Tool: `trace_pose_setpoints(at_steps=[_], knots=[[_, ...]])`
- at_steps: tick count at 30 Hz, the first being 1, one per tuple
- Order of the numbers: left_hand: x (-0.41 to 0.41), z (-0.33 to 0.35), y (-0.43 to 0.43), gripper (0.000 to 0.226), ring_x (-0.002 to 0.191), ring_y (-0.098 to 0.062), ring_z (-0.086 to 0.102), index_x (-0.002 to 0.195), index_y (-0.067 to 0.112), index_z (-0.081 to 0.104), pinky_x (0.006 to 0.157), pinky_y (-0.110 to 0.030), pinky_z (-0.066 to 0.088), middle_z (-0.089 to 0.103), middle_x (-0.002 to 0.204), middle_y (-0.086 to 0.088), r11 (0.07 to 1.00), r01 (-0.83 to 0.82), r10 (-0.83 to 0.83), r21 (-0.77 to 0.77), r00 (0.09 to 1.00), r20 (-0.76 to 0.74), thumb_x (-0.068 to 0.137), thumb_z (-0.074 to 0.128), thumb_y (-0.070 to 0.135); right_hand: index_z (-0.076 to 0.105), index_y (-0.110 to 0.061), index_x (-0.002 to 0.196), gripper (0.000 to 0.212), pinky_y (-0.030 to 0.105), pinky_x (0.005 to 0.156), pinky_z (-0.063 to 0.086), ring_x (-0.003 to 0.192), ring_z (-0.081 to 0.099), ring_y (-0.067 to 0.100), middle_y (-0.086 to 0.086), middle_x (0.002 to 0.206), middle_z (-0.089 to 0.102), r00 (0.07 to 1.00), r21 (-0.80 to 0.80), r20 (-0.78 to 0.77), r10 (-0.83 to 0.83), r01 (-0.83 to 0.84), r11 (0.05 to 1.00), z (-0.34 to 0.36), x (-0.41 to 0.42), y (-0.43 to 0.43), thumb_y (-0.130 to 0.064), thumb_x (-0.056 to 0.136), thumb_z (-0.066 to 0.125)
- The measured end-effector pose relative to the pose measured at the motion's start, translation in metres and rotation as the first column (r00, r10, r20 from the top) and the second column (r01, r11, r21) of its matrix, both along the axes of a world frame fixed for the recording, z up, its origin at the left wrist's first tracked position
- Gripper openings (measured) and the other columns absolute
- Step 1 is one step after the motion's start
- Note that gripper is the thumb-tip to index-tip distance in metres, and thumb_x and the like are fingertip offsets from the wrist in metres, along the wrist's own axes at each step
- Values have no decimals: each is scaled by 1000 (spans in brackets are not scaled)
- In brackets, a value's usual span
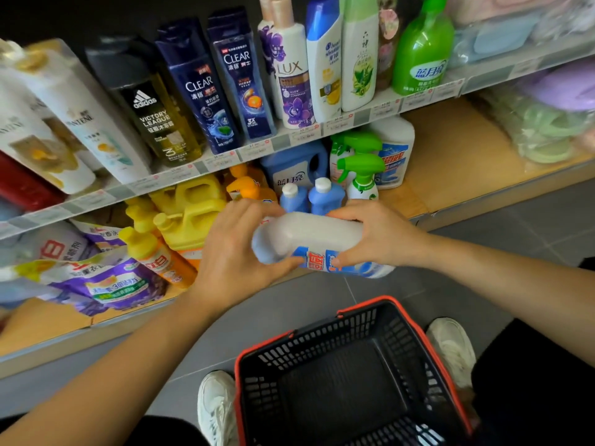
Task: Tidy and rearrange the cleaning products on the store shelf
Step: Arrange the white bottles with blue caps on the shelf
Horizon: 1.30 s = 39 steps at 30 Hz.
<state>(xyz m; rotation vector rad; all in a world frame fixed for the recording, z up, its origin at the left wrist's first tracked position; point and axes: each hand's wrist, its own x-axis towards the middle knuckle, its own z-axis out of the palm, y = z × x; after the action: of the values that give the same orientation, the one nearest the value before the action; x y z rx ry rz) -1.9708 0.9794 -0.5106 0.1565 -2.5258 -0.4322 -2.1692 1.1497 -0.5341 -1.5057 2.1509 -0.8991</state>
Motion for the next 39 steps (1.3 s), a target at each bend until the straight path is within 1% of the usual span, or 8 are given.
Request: trace_pose_setpoints(at_steps=[4,9,12,15,18,22,32,39], knots=[[-2,-7,0,87,113,-18,63,141,32,51,85,-43,54,65,130,8,1000,-15,9,8,884,467,66,84,61,67,-40,109,54,41,71,50,87,58,14,-8,90,58,977,85,-187,99,-84,993,5,10,1,-59,61,80],[2,-15,-7,66,96,-10,68,125,36,64,76,-41,56,72,109,12,975,-29,-59,221,924,379,65,89,51,59,-43,117,63,31,67,46,89,55,5,-19,94,58,963,150,-216,160,-130,980,7,6,-1,-68,61,74],[8,-20,-12,64,97,-8,70,124,29,67,79,-41,60,73,110,11,907,-43,-114,419,933,342,67,92,41,55,-34,128,78,25,77,46,98,53,0,-24,108,56,985,199,-84,150,-131,971,10,-17,6,-56,59,86],[12,-23,-18,60,101,-15,72,124,18,68,83,-40,62,75,112,5,776,-72,-122,627,958,260,69,92,29,59,-27,123,78,39,90,57,106,65,11,-10,114,66,969,85,235,72,-94,992,10,-40,17,-35,54,95],[13,-26,-20,58,103,-24,74,125,12,66,82,-40,63,76,115,-3,595,-78,-80,800,985,155,72,88,20,59,-31,121,79,38,88,60,107,69,18,-8,116,70,847,-55,531,23,8,998,10,-47,18,-29,53,98],[13,-31,-14,59,106,-31,72,129,10,61,80,-37,62,73,120,-11,428,-33,-91,903,993,80,76,85,14,63,-34,117,74,28,79,58,109,69,16,-3,114,71,753,-237,655,64,124,964,18,-38,12,-26,50,94],[-3,-26,11,62,118,-22,67,134,14,60,99,-49,55,70,127,1,641,-7,-189,767,968,166,78,87,15,67,-22,118,68,35,88,59,108,67,17,-1,116,70,834,-354,521,179,21,935,31,-2,10,-7,56,92],[-8,-1,24,72,121,-23,64,139,12,54,91,-47,60,66,129,1,677,67,-191,733,978,87,75,87,18,67,-27,119,74,42,92,58,108,68,18,-4,116,71,852,-334,500,155,25,942,28,0,14,-28,49,94]])
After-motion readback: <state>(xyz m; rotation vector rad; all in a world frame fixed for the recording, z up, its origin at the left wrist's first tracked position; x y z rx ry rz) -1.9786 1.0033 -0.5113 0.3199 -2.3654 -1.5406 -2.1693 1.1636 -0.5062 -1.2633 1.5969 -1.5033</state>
